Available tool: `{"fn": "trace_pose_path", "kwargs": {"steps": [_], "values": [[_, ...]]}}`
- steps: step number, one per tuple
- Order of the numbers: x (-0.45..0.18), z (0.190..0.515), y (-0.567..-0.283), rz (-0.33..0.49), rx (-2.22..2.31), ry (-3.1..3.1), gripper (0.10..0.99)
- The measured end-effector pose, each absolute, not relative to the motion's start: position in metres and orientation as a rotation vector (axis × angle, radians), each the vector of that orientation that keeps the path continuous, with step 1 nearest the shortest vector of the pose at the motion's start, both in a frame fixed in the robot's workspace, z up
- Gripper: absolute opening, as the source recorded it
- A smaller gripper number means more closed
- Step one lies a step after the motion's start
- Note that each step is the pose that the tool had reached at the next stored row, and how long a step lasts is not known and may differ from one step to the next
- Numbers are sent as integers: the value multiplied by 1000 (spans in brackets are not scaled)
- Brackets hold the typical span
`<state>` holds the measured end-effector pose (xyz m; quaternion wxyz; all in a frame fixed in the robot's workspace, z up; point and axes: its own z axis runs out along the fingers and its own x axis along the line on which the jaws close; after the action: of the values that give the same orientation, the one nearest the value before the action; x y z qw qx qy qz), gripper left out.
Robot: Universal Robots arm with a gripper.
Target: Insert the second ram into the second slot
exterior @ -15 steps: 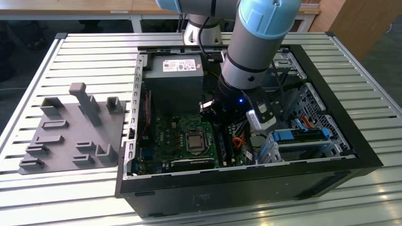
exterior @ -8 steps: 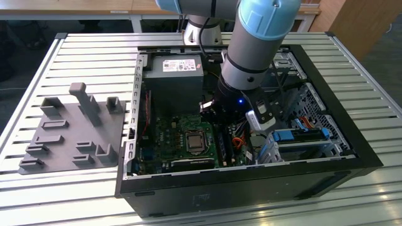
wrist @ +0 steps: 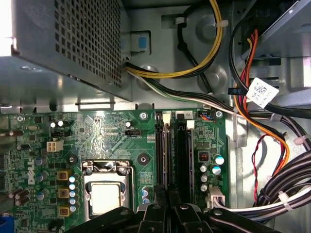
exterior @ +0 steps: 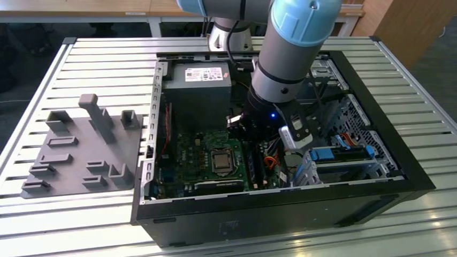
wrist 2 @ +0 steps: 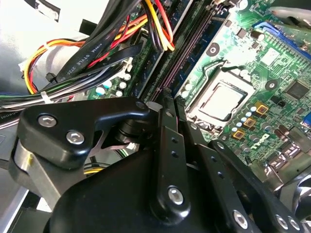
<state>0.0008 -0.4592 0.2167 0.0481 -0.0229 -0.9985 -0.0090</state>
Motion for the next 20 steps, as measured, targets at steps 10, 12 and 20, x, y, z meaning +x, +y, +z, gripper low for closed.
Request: {"fn": "trace_pose_path", "kwargs": {"steps": [10, 12, 20], "values": [[1, 223, -459, -27, -61, -3040, 137], [2, 223, -459, -26, -50, -3039, 137], [2, 223, -459, -24, -20, -3039, 137]]}}
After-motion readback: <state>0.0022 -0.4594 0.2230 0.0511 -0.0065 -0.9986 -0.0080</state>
